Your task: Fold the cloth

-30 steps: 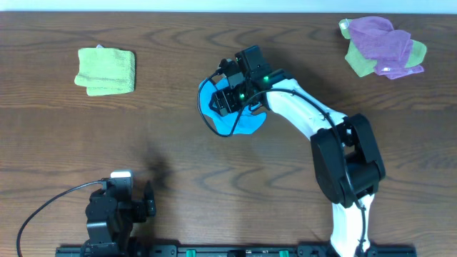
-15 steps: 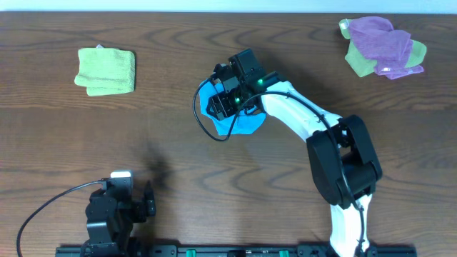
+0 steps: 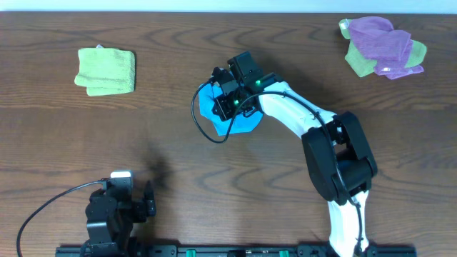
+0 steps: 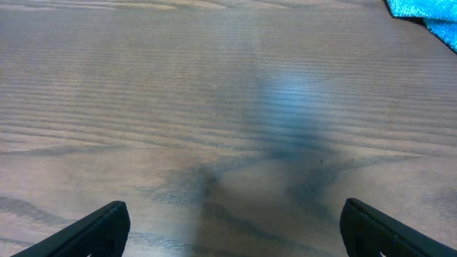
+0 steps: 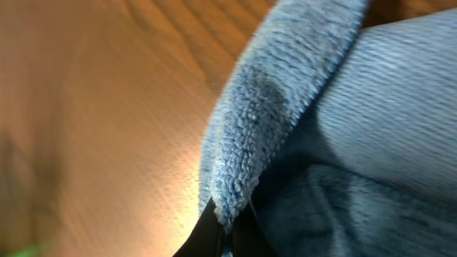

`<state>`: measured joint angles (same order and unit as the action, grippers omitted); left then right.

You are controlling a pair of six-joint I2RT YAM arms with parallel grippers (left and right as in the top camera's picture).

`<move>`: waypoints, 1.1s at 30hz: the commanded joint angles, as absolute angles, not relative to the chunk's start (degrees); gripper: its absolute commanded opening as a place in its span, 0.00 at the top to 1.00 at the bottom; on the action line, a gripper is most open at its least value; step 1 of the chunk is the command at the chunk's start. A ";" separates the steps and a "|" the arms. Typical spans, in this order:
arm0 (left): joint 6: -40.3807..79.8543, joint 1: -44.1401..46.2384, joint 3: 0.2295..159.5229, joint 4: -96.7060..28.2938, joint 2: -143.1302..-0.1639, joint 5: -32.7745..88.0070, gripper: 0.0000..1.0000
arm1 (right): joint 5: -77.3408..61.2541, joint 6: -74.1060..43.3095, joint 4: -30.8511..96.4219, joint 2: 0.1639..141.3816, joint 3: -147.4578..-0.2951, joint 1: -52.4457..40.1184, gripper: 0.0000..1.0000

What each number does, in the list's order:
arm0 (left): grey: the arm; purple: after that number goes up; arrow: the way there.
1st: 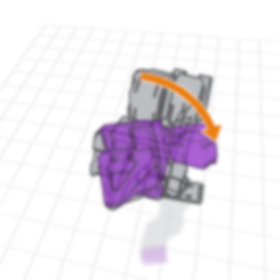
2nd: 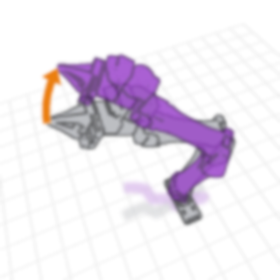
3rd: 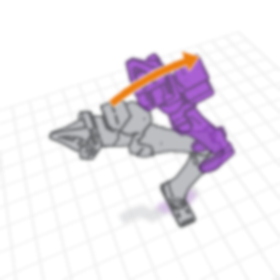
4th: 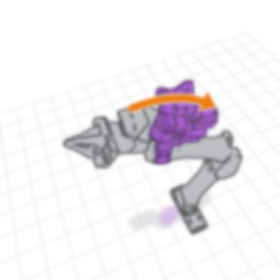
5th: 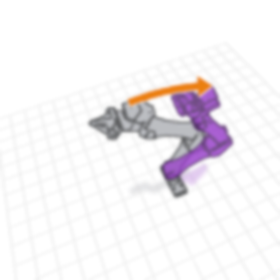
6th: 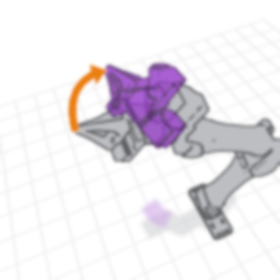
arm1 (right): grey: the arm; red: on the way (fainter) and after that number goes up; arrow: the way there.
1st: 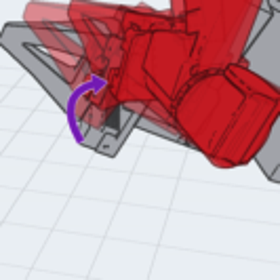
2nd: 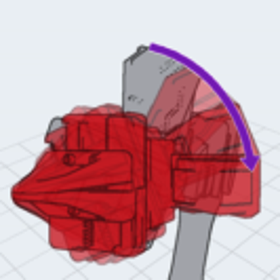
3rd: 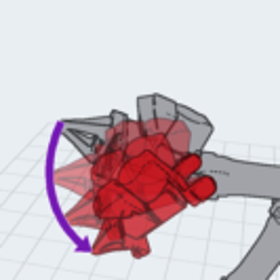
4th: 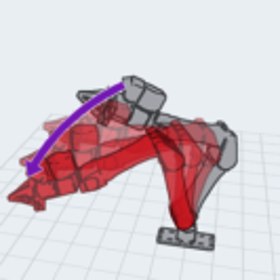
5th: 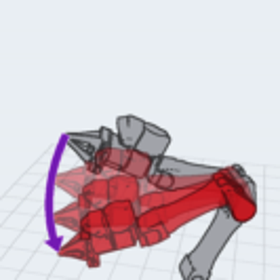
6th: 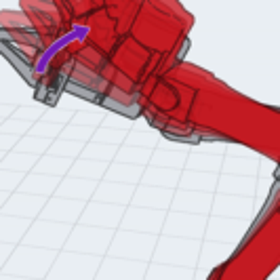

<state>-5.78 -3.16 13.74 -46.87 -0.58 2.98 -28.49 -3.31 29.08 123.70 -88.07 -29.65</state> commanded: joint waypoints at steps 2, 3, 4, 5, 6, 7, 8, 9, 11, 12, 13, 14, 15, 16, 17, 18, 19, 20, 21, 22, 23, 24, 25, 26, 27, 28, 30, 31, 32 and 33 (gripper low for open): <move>-5.80 -2.87 11.31 -49.23 -0.21 2.52 0.05 | -34.65 -2.90 29.41 119.59 -89.58 -31.77 0.99; -5.80 -2.87 11.31 -49.23 -0.21 2.52 0.05 | -35.00 -2.90 29.41 118.76 -89.58 -32.40 0.99; -5.78 -2.87 11.31 -49.23 -0.21 2.55 0.05 | -34.98 -2.90 29.43 117.75 -89.58 -33.28 0.99; -5.78 -2.87 11.31 -49.23 -0.21 2.52 0.05 | -34.94 -2.87 29.58 116.92 -89.58 -34.04 0.99; -5.78 -2.87 11.31 -49.23 -0.21 2.52 0.05 | -34.96 -2.87 29.82 116.11 -89.58 -34.89 0.99; -5.80 -2.87 11.31 -49.23 -0.21 2.52 0.05 | -34.96 -2.87 30.17 115.46 -89.58 -35.79 0.99; -5.80 -2.87 11.31 -49.23 -0.21 2.52 0.05 | -34.96 -2.90 30.57 115.11 -89.58 -36.64 0.99; -5.80 -2.87 11.31 -49.23 -0.21 2.55 0.05 | -34.94 -2.87 31.20 114.85 -89.58 -37.63 0.99; -5.80 -2.87 11.31 -49.23 -0.21 2.55 0.05 | -34.87 -2.87 32.80 114.85 -89.58 -39.22 0.99; -5.78 -2.87 11.31 -49.23 -0.21 2.55 0.05 | -34.48 -2.85 33.87 114.87 -89.56 -40.03 0.99; -5.80 -2.87 11.31 -49.23 -0.21 2.55 0.05 | -33.87 -2.61 34.87 114.87 -89.56 -40.88 0.99; -5.78 -2.87 11.31 -49.23 -0.21 2.52 0.05 | -33.28 -2.24 35.70 114.87 -89.56 -41.87 0.99; -5.78 -2.87 11.31 -49.23 -0.21 2.55 0.05 | -32.80 -2.20 36.12 114.85 -89.56 -42.65 0.99; -5.78 -2.87 11.31 -49.23 -0.21 2.55 0.05 | -32.32 -2.28 36.25 114.69 -89.58 -43.27 0.99; -5.78 -2.87 11.31 -49.23 -0.21 2.52 0.05 | -32.32 -2.52 36.27 114.39 -89.58 -43.51 0.99; -5.80 -2.87 11.31 -49.23 -0.21 2.55 0.05 | -31.68 -2.98 36.34 113.84 -89.58 -43.53 0.99; -5.80 -2.87 11.31 -49.23 -0.21 2.55 0.05 | -29.78 -3.40 36.42 113.21 -89.58 -43.53 0.99; -5.80 -2.87 11.31 -49.23 -0.21 2.55 0.05 | -26.68 -3.99 36.51 112.42 -89.58 -43.46 0.99; -5.80 -2.87 11.31 -49.23 -0.21 2.55 0.05 | -21.28 -4.64 36.53 111.33 -89.58 -43.24 0.99; -5.80 -2.87 11.31 -49.23 -0.21 2.55 0.05 | -16.14 -4.64 36.45 110.26 -89.58 -42.89 0.99; -5.80 -2.87 11.31 -49.23 -0.21 2.55 0.05 | -11.64 -4.54 36.18 109.43 -89.58 -42.46 0.99; -5.80 -2.87 11.31 -49.23 -0.21 2.55 0.05 | -7.51 -3.62 35.99 108.62 -89.58 -41.82 0.99; -5.80 -2.87 11.31 -49.23 -0.21 2.52 0.05 | -4.36 -2.46 35.75 108.12 -89.58 -40.99 0.99; -5.80 -2.87 11.31 -49.23 -0.21 2.52 0.05 | -2.81 -1.74 35.55 107.98 -89.58 -40.21 0.99; -5.78 -2.87 11.31 -49.23 -0.21 2.52 0.05 | -1.76 -1.02 35.42 107.98 -89.58 -39.22 0.99; -5.80 -2.87 11.31 -49.23 -0.21 2.52 0.05 | -0.56 -0.62 35.33 108.01 -89.58 -37.58 0.99; -5.78 -2.87 11.31 -49.23 -0.21 2.52 0.05 | 0.99 -0.10 34.81 108.16 -89.58 -35.35 0.99; -5.80 -2.87 11.31 -49.23 -0.21 2.52 0.05 | 2.44 -0.08 34.02 108.36 -89.58 -34.28 0.99; -5.80 -2.87 11.31 -49.23 -0.21 2.52 0.05 | 3.60 0.27 33.23 108.47 -89.58 -33.21 0.99; -5.80 -2.87 11.31 -49.23 -0.21 2.52 0.05 | 4.51 0.54 32.40 108.66 -89.58 -32.10 0.99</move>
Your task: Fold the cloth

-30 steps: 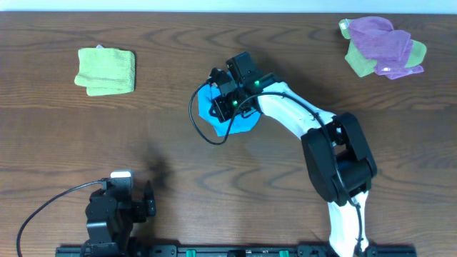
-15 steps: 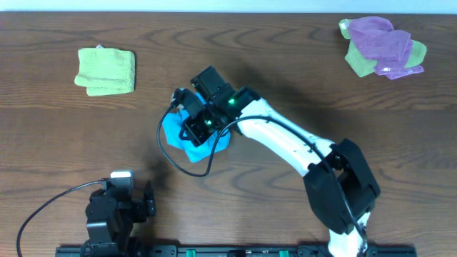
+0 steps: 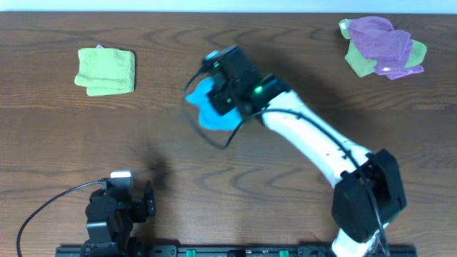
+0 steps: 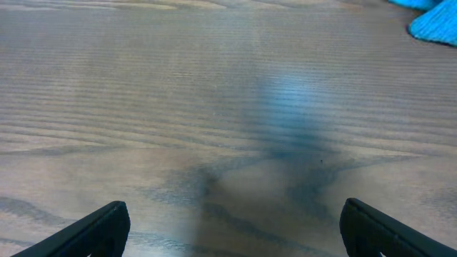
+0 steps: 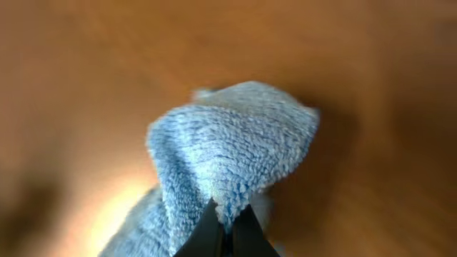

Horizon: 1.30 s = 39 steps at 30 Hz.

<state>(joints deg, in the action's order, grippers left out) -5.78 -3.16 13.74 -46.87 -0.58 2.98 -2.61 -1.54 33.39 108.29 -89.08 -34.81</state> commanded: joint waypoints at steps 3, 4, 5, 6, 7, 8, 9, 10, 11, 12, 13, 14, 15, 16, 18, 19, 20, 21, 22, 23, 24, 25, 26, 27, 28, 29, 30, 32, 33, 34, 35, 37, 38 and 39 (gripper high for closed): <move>-5.78 -2.87 11.31 -49.23 -0.21 2.52 0.05 | 4.99 1.85 30.70 109.12 -89.56 -28.62 0.99; -5.78 -2.87 11.31 -49.23 -0.21 2.55 0.05 | 5.98 1.85 30.20 109.78 -89.56 -27.11 0.99; -5.78 -2.87 11.31 -49.23 -0.21 2.55 0.05 | 6.48 1.87 30.00 110.26 -89.56 -26.33 0.99; -5.78 -2.87 11.31 -49.23 -0.21 2.55 0.05 | 6.94 2.02 29.71 110.80 -89.56 -25.52 0.99; -5.80 -2.87 11.31 -49.23 -0.21 2.52 0.05 | 7.18 2.42 29.36 111.53 -89.56 -24.69 0.99; -5.78 -2.87 11.31 -49.23 -0.21 2.55 0.05 | 7.46 2.76 28.88 112.44 -89.56 -24.01 0.99; -5.80 -2.87 11.31 -49.23 -0.21 2.55 0.05 | 8.08 2.87 28.32 113.67 -89.56 -23.35 0.99; -5.78 -2.87 11.31 -49.23 -0.21 2.55 0.05 | 9.17 2.85 27.86 115.00 -89.56 -22.74 0.99; -5.78 -2.87 11.31 -49.23 -0.21 2.52 0.05 | 10.59 2.85 27.33 116.33 -89.56 -22.15 0.99; -5.80 -2.87 11.31 -49.23 -0.21 2.55 0.05 | 11.88 2.85 26.83 117.32 -89.56 -21.85 0.99; -5.78 -2.87 11.31 -49.23 -0.21 2.55 0.05 | 14.04 2.85 26.13 118.48 -89.56 -21.63 0.97; -5.80 -2.87 11.31 -49.23 -0.21 2.55 0.05 | 16.05 2.83 25.52 119.15 -89.56 -21.54 0.92; -5.80 -2.87 11.31 -49.23 -0.21 2.55 0.05 | 18.70 2.70 24.84 119.68 -89.56 -21.47 0.89; -5.78 -2.87 11.31 -49.23 -0.21 2.55 0.05 | 21.45 2.33 24.21 119.98 -89.56 -21.47 0.87; -5.80 -2.87 11.31 -49.23 -0.21 2.52 0.05 | 27.51 1.19 22.74 120.07 -89.56 -21.41 0.82; -5.78 -2.87 11.31 -49.23 -0.21 2.52 0.05 | 29.54 1.13 21.87 120.07 -89.56 -21.37 0.80; -5.80 -2.87 11.31 -49.23 -0.21 2.52 0.05 | 32.01 1.13 20.73 120.07 -89.56 -21.26 0.76; -5.78 -2.87 11.31 -49.23 -0.21 2.52 0.05 | 34.00 1.13 19.99 120.07 -89.56 -21.06 0.70; -5.80 -2.87 11.31 -49.23 -0.21 2.55 0.05 | 36.03 1.13 19.66 120.07 -89.58 -20.88 0.64; -5.80 -2.87 11.31 -49.23 -0.21 2.55 0.05 | 38.52 1.10 19.62 120.07 -89.58 -20.73 0.57; -5.78 -2.87 11.31 -49.23 -0.21 2.52 0.05 | 40.80 1.08 19.59 120.07 -89.58 -20.75 0.54; -5.78 -2.87 11.31 -49.23 -0.21 2.55 0.05 | 43.16 0.80 19.46 120.05 -89.58 -20.75 0.50; -5.80 -2.87 11.31 -49.23 -0.21 2.55 0.05 | 45.41 0.32 19.14 119.92 -89.58 -20.75 0.44; -5.80 -2.87 11.31 -49.23 -0.21 2.55 0.05 | 47.64 0.05 18.68 119.66 -89.58 -20.75 0.37; -5.78 -2.87 11.31 -49.23 -0.21 2.55 0.05 | 47.94 0.08 18.94 119.24 -89.73 -20.86 0.31; -5.78 -2.87 11.31 -49.23 -0.21 2.52 0.05 | 46.78 0.25 20.40 118.56 -90.19 -21.10 0.27; -5.78 -2.87 11.31 -49.23 -0.21 2.55 0.05 | 43.59 0.32 23.07 117.75 -91.05 -21.37 0.21; -5.80 -2.87 11.31 -49.23 -0.21 2.55 0.05 | 33.41 -1.85 29.98 115.68 -93.58 -21.67 0.13; -5.78 -2.87 11.31 -49.23 -0.21 2.52 0.05 | 28.21 -3.44 32.93 114.52 -94.70 -21.78 0.12; -5.78 -2.87 11.31 -49.23 -0.21 2.55 0.05 | 17.63 -3.55 36.51 112.79 -95.94 -21.78 0.13; -5.80 -2.87 11.31 -49.23 -0.21 2.55 0.05 | 10.24 -2.83 38.17 111.96 -96.07 -21.78 0.13; -5.80 -2.87 11.31 -49.23 -0.21 2.55 0.05 | -0.54 -0.32 41.25 111.74 -96.07 -21.85 0.16; -5.80 -2.87 11.31 -49.23 -0.21 2.52 0.05 | -3.18 0.58 42.57 111.96 -95.88 -22.04 0.17; -5.78 -2.87 11.31 -49.23 -0.21 2.52 0.05 | -4.69 1.87 43.75 112.55 -95.61 -22.46 0.17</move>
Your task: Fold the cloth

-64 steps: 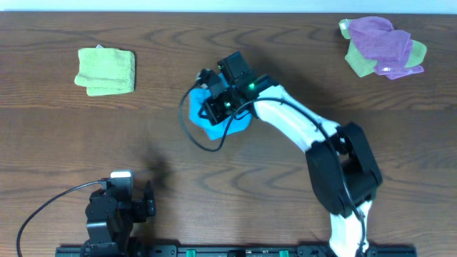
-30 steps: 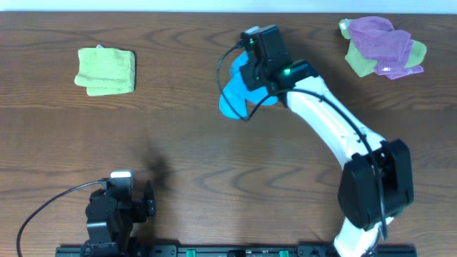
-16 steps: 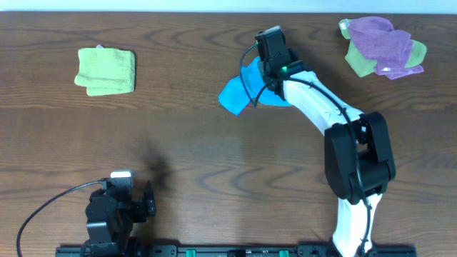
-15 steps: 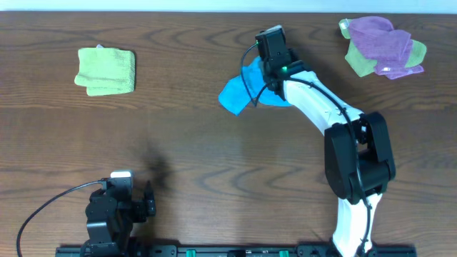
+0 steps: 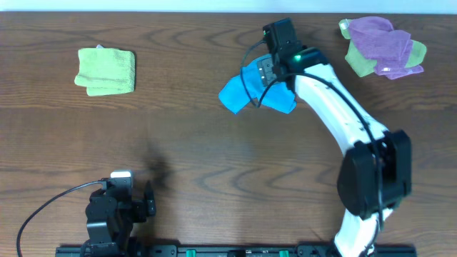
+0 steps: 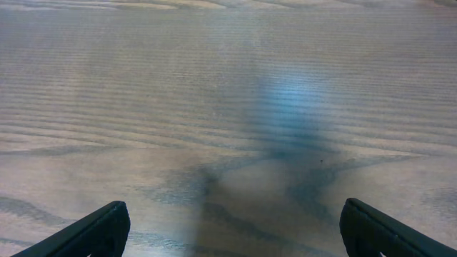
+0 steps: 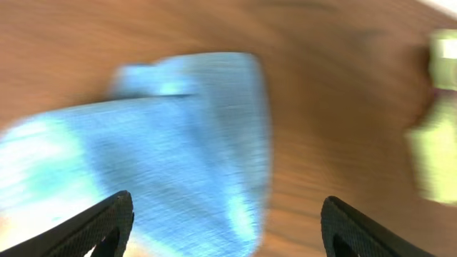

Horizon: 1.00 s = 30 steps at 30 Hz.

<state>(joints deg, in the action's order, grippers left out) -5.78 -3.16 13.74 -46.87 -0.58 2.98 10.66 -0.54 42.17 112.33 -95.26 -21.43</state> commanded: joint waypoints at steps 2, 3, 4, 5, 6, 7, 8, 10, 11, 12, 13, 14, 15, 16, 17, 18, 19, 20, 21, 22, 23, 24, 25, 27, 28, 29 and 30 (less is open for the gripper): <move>-5.80 -2.87 11.31 -49.23 -0.21 2.55 0.05 | -6.50 4.69 44.62 113.80 -95.48 -23.49 0.18; -5.78 -2.87 11.31 -49.23 -0.21 2.52 0.05 | -7.01 5.74 44.51 114.48 -95.48 -24.01 0.18; -5.78 -2.87 11.31 -49.23 -0.21 2.55 0.05 | -7.20 6.39 44.25 114.85 -95.48 -24.47 0.18; -5.78 -2.87 11.31 -49.23 -0.21 2.55 0.05 | -7.64 7.11 43.62 115.52 -95.48 -25.21 0.18; -5.78 -2.87 11.31 -49.23 -0.21 2.55 0.05 | -8.47 7.60 42.83 116.33 -95.48 -26.02 0.18; -5.78 -2.87 11.31 -49.23 -0.21 2.55 0.05 | -9.08 7.62 42.30 116.75 -95.48 -26.61 0.19; -5.80 -2.87 11.31 -49.23 -0.21 2.52 0.05 | -9.39 7.57 41.82 117.38 -95.48 -27.00 0.19; -5.78 -2.87 11.31 -49.23 -0.21 2.52 0.05 | -10.48 7.57 40.91 118.54 -95.48 -27.73 0.20; -5.78 -2.87 11.31 -49.23 -0.21 2.52 0.05 | -11.07 7.57 40.25 119.46 -95.48 -28.12 0.20; -5.80 -2.87 11.31 -49.23 -0.21 2.52 0.05 | -11.49 7.57 39.59 120.36 -95.48 -28.42 0.21; -5.80 -2.87 11.31 -49.23 -0.21 2.52 0.05 | -12.01 7.55 39.13 121.21 -95.48 -28.49 0.22; -5.78 -2.87 11.31 -49.23 -0.21 2.55 0.05 | -12.71 7.49 38.61 122.04 -95.48 -28.49 0.23; -5.80 -2.87 11.31 -49.23 -0.21 2.52 0.05 | -13.21 7.35 38.24 122.85 -95.48 -28.49 0.23; -5.78 -2.87 11.31 -49.23 -0.21 2.52 0.05 | -13.82 7.33 37.98 123.63 -95.48 -28.49 0.23; -5.78 -2.87 11.31 -49.23 -0.21 2.55 0.05 | -14.06 7.27 37.87 124.36 -95.48 -28.49 0.24; -5.78 -2.87 11.31 -49.23 -0.21 2.55 0.05 | -14.00 7.09 37.82 125.12 -95.48 -28.47 0.24; -5.78 -2.87 11.31 -49.23 -0.21 2.55 0.05 | -13.98 7.11 37.69 125.75 -95.48 -28.49 0.25; -5.78 -2.87 11.31 -49.23 -0.21 2.52 0.05 | -13.98 7.11 37.47 126.39 -95.48 -28.49 0.25; -5.80 -2.87 11.31 -49.23 -0.21 2.52 0.05 | -14.00 7.09 37.30 126.82 -95.48 -28.49 0.25; -5.78 -2.87 11.31 -49.23 -0.21 2.52 0.05 | -14.00 6.74 37.04 127.52 -95.48 -28.49 0.25; -5.80 -2.87 11.31 -49.23 -0.21 2.55 0.05 | -13.98 6.35 37.01 127.79 -95.48 -28.49 0.26; -5.80 -2.87 11.31 -49.23 -0.21 2.52 0.05 | -14.00 6.17 36.86 128.29 -95.48 -28.49 0.28; -5.78 -2.87 11.31 -49.23 -0.21 2.52 0.05 | -13.98 5.85 36.77 128.57 -95.48 -28.49 0.37; -5.80 -2.87 11.31 -49.23 -0.21 2.55 0.05 | -13.96 5.80 36.62 128.62 -95.48 -28.49 0.53; -5.80 -2.87 11.31 -49.23 -0.21 2.52 0.05 | -13.93 5.80 36.56 128.62 -95.48 -28.49 0.60; -5.78 -2.87 11.31 -49.23 -0.21 2.55 0.05 | -13.96 5.80 36.42 128.62 -95.48 -28.49 0.71; -5.78 -2.87 11.31 -49.23 -0.21 2.55 0.05 | -13.96 5.78 36.40 128.60 -95.48 -28.49 0.85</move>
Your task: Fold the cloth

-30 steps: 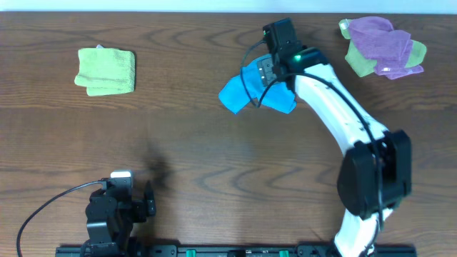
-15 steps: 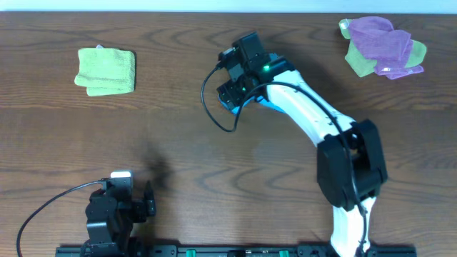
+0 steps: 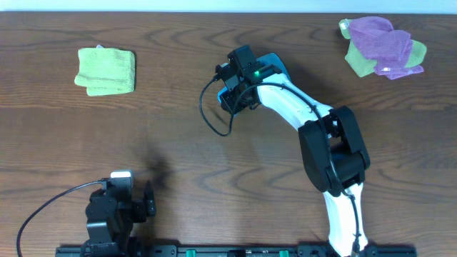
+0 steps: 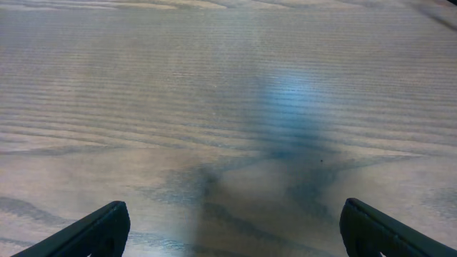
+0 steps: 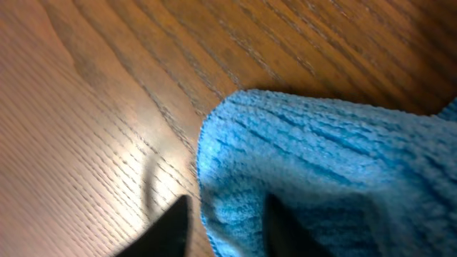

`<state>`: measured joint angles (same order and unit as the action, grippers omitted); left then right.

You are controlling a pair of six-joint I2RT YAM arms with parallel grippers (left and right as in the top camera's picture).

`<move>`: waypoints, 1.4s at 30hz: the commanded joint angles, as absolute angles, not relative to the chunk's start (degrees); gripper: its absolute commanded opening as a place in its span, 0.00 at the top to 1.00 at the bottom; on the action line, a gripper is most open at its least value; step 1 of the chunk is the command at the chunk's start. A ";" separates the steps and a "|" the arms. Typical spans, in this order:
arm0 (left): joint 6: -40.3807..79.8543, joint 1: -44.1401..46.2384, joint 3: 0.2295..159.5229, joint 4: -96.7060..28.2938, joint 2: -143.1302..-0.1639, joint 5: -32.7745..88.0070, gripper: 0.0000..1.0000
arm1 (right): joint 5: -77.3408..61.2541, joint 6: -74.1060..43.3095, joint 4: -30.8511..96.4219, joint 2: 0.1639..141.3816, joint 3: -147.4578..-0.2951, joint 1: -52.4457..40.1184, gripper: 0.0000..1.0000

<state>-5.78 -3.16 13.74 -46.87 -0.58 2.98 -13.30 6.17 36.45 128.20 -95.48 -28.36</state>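
The blue cloth lies on the wooden table. In the overhead view only a strip of the cloth shows beside the white right arm. My right gripper is low at the cloth's left edge. Its two dark fingers stand close together, one on the wood and one over the cloth, with the edge between them and a gap still showing. From above the right gripper covers most of the cloth. My left gripper is open over bare wood at the near left, holding nothing.
A folded green cloth lies at the far left. A heap of purple and green cloths sits at the far right corner. A black cable loops off the right wrist. The left arm rests by the front edge.
My right gripper stood wide open above the spread blue cloth, over its far right part. Now it is low at the cloth's left edge with narrowed jaws. The left arm has not moved.
My right gripper was shut on the blue cloth at mid-table, then held a fold of it further left. Then it was open, with the cloth lying further right. Now it is at the cloth's left edge. The left gripper stayed open and still throughout.
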 commanded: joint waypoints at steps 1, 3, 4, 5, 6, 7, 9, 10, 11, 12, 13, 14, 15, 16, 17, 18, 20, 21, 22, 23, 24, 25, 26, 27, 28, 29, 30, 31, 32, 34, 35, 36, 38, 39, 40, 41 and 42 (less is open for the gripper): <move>-5.80 -2.87 11.31 -49.23 -0.21 2.52 0.05 | -13.96 5.48 36.42 128.60 -95.48 -28.49 0.95; -5.80 -2.87 11.31 -49.23 -0.21 2.52 0.05 | -13.96 5.19 36.53 128.60 -95.48 -28.47 0.99; -5.80 -2.87 11.31 -49.23 -0.21 2.52 0.05 | -13.96 5.19 36.60 128.60 -95.48 -28.49 0.99; -5.80 -2.87 11.31 -49.23 -0.21 2.52 0.05 | -13.96 5.17 36.71 128.60 -95.48 -28.53 0.99; -5.78 -2.87 11.31 -49.23 -0.21 2.52 0.05 | -13.96 5.19 36.86 128.60 -95.48 -28.53 0.98; -5.78 -2.87 11.31 -49.23 -0.21 2.55 0.05 | -13.96 5.19 37.08 128.60 -95.50 -28.53 0.68; -5.78 -2.87 11.31 -49.23 -0.21 2.55 0.05 | -13.96 5.19 37.28 128.60 -95.53 -28.53 0.33; -5.78 -2.87 11.31 -49.23 -0.21 2.55 0.05 | -13.96 5.19 37.28 128.60 -95.53 -28.53 0.25; -5.80 -2.87 11.31 -49.23 -0.21 2.55 0.05 | -13.96 5.21 37.26 128.60 -95.53 -28.53 0.25; -5.78 -2.87 11.31 -49.23 -0.21 2.55 0.05 | -13.91 5.19 37.26 128.60 -95.53 -28.53 0.25; -5.80 -2.87 11.31 -49.23 -0.21 2.55 0.05 | -13.76 5.19 37.23 128.60 -95.53 -28.58 0.26; -5.80 -2.87 11.31 -49.23 -0.21 2.55 0.05 | -13.47 5.19 37.21 128.60 -95.53 -28.60 0.27; -5.80 -2.87 11.31 -49.23 -0.21 2.55 0.05 | -13.26 5.21 37.15 128.60 -95.53 -28.62 0.28; -5.80 -2.87 11.31 -49.23 -0.21 2.55 0.05 | -12.80 5.21 37.08 128.60 -95.53 -28.64 0.28; -5.80 -2.87 11.31 -49.23 -0.21 2.52 0.05 | -11.92 5.21 37.04 128.60 -95.53 -28.64 0.28; -5.78 -2.87 11.31 -49.23 -0.21 2.52 0.05 | -11.14 5.21 37.06 128.60 -95.53 -28.69 0.28; -5.78 -2.87 11.31 -49.23 -0.21 2.52 0.05 | -10.48 5.21 37.08 128.60 -95.55 -28.82 0.29; -5.80 -2.87 11.31 -49.23 -0.21 2.55 0.05 | -10.33 5.21 37.08 128.57 -95.64 -28.82 0.29; -5.78 -2.87 11.31 -49.23 -0.21 2.52 0.05 | -9.61 5.19 37.08 128.57 -95.64 -28.82 0.30; -5.80 -2.87 11.31 -49.23 -0.21 2.55 0.05 | -8.43 5.21 37.12 128.57 -95.64 -28.93 0.30; -5.80 -2.87 11.31 -49.23 -0.21 2.52 0.05 | -6.76 5.21 37.21 128.57 -95.64 -29.04 0.30; -5.78 -2.87 11.31 -49.23 -0.21 2.52 0.05 | -4.93 5.23 37.23 128.57 -95.64 -29.23 0.30; -5.78 -2.87 11.31 -49.23 -0.21 2.52 0.05 | -3.01 5.48 37.23 128.60 -95.64 -29.36 0.31; -5.78 -2.87 11.31 -49.23 -0.21 2.52 0.05 | -2.79 6.37 37.21 128.60 -95.64 -29.45 0.32; -5.78 -2.87 11.31 -49.23 -0.21 2.52 0.05 | -2.76 6.50 37.19 128.60 -95.64 -29.45 0.33; -5.78 -2.87 11.31 -49.23 -0.21 2.55 0.05 | -2.76 6.50 37.19 128.60 -95.64 -29.43 0.34; -5.80 -2.87 11.31 -49.23 -0.21 2.52 0.05 | -2.79 6.48 37.19 128.60 -95.64 -29.43 0.38; -5.80 -2.87 11.31 -49.23 -0.21 2.55 0.05 | -2.76 6.48 37.15 128.60 -95.64 -29.43 0.41; -5.78 -2.87 11.31 -49.23 -0.21 2.52 0.05 | -2.74 6.48 37.01 128.60 -95.64 -29.43 0.44; -5.78 -2.87 11.31 -49.23 -0.21 2.52 0.05 | -2.74 6.48 36.62 128.62 -95.61 -29.43 0.46; -5.78 -2.87 11.31 -49.23 -0.21 2.55 0.05 | -2.74 6.48 36.58 128.73 -95.61 -29.43 0.46; -5.78 -2.87 11.31 -49.23 -0.21 2.55 0.05 | -2.63 6.50 36.60 129.01 -95.61 -29.43 0.46; -5.80 -2.87 11.31 -49.23 -0.21 2.55 0.05 | -1.43 6.50 36.73 130.15 -95.61 -29.43 0.46; -5.78 -2.87 11.31 -49.23 -0.21 2.52 0.05 | -1.48 6.48 36.97 130.72 -95.61 -29.43 0.46; -5.80 -2.87 11.31 -49.23 -0.21 2.55 0.05 | -1.48 6.48 37.08 131.37 -95.61 -29.45 0.47; -5.80 -2.87 11.31 -49.23 -0.21 2.55 0.05 | -1.50 6.46 37.30 131.59 -95.61 -29.47 0.49; -5.80 -2.87 11.31 -49.23 -0.21 2.55 0.05 | -1.50 6.44 37.34 132.07 -95.61 -29.63 0.54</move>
